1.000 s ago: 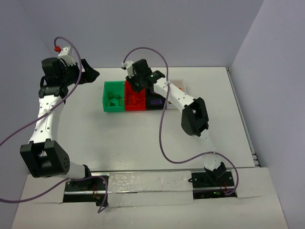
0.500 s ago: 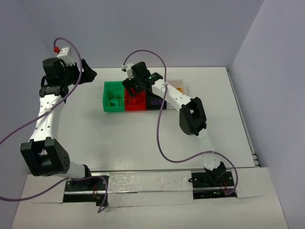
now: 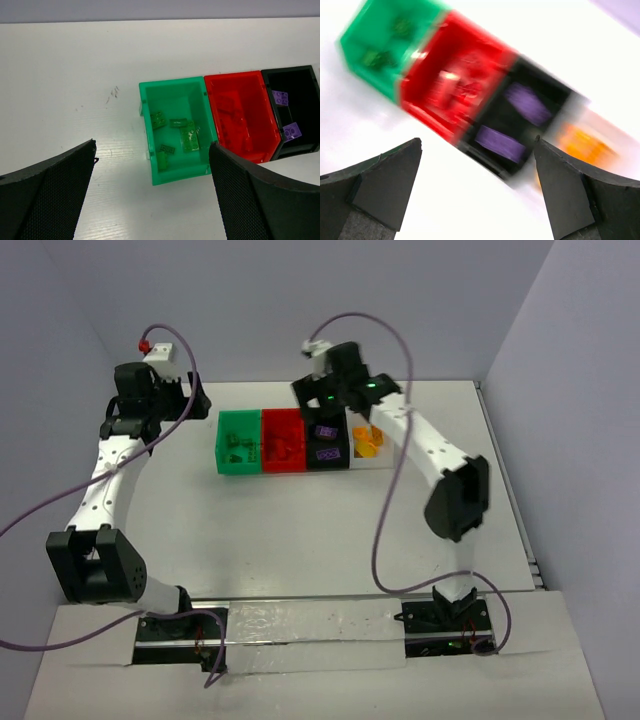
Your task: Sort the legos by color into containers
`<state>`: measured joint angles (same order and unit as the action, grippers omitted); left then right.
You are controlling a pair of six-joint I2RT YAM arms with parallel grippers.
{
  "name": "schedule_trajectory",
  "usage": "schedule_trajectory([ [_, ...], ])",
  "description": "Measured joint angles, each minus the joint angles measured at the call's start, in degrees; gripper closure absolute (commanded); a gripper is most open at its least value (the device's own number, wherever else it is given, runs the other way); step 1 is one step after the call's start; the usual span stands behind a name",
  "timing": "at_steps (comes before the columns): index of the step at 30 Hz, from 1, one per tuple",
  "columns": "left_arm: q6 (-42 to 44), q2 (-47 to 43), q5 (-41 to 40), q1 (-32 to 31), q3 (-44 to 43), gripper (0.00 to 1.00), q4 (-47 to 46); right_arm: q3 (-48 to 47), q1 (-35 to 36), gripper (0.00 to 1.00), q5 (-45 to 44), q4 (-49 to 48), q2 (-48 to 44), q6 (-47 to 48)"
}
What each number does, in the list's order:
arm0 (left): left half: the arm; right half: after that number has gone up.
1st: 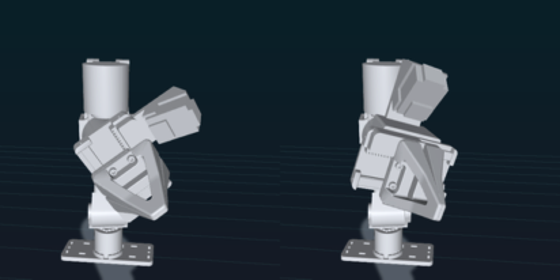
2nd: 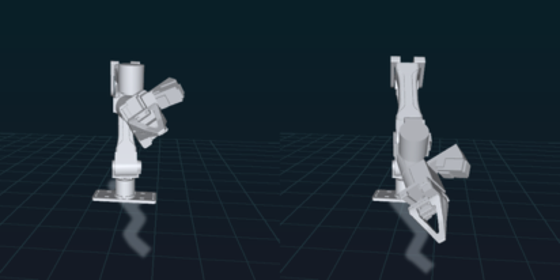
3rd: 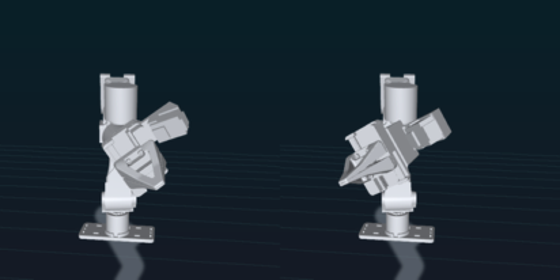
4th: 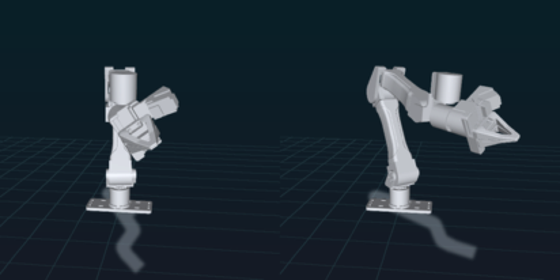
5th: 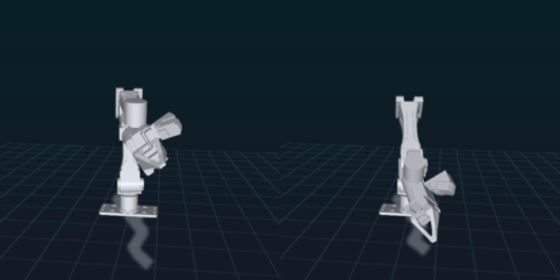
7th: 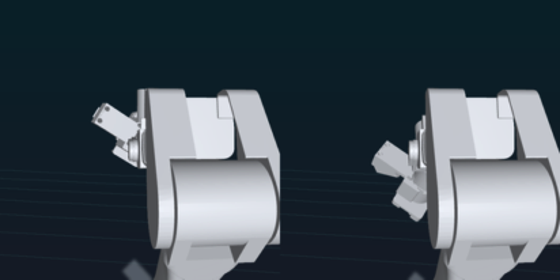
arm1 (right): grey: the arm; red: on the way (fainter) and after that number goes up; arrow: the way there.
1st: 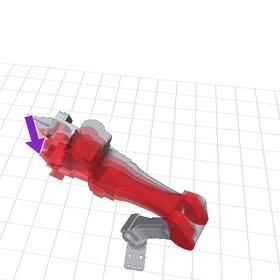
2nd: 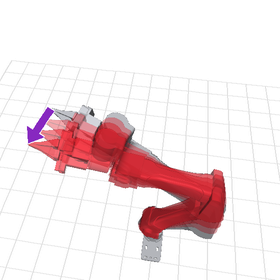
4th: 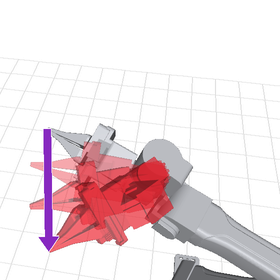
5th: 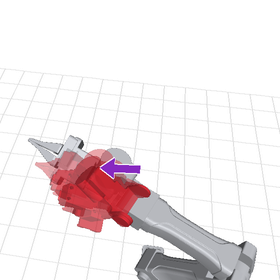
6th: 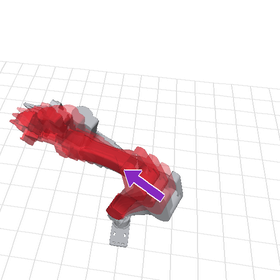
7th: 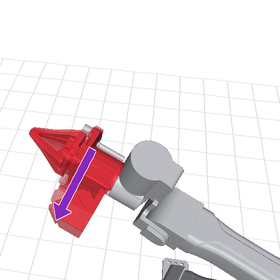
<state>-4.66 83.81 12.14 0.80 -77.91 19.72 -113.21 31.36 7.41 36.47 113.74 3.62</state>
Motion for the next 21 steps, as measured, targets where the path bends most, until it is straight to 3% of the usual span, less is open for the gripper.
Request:
schedule_trajectory([
  [6,0.85,-1.26,-1.97,-0.37,2.21,0.01,0.09,16.70,-16.91,0.00,-3.52,-4.00,-23.62,-1.36],
  [9,0.86,-2.28,-2.75,-0.37,4.48,0.01,-0.05,26.10,-20.58,0.00,-5.43,-6.40,-31.21,-1.50],
  [16,1.53,-6.54,-4.67,-0.18,12.15,0.01,-0.16,44.32,-28.51,0.00,-5.24,-7.25,-39.33,-2.62],
  [21,2.34,-10.13,-6.55,0.15,15.20,0.01,-0.24,47.67,-30.10,0.00,-5.47,-7.19,-42.59,-2.78],
])
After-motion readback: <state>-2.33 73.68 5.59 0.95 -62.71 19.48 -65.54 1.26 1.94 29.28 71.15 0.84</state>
